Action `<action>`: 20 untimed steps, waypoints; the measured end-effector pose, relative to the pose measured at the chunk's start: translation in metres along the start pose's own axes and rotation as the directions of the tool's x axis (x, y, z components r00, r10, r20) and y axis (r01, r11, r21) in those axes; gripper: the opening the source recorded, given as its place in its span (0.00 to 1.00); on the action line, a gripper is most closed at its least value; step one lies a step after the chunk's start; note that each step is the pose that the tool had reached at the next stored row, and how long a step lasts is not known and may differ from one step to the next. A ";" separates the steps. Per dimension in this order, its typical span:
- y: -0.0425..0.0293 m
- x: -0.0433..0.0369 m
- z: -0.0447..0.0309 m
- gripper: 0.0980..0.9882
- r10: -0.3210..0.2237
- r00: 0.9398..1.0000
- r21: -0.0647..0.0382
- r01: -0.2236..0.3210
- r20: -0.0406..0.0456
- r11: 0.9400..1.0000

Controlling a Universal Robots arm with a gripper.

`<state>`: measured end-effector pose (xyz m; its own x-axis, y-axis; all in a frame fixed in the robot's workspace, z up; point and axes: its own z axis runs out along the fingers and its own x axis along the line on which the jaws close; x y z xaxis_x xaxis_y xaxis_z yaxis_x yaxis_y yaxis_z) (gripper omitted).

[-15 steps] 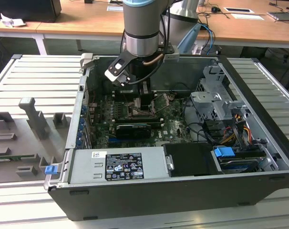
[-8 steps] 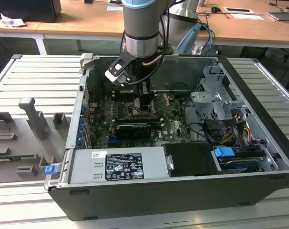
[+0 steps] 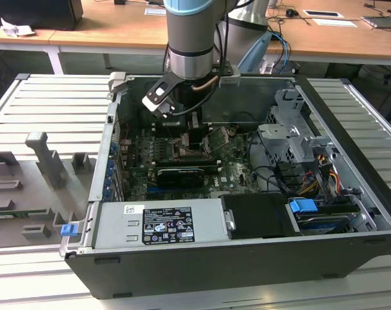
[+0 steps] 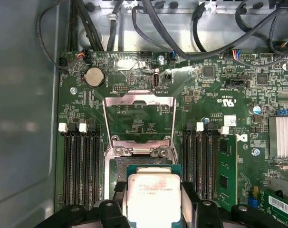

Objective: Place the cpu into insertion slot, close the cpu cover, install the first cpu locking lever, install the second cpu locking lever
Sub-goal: 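Place the cpu into insertion slot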

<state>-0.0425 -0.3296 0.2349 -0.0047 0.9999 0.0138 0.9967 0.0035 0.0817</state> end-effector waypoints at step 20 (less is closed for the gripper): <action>-0.0013 0.0084 0.0171 0.50 0.000 1.000 0.000 0.000 0.000 1.000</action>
<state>-0.0425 -0.3210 0.2179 -0.0046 0.9999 0.0136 0.9967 0.0034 0.0815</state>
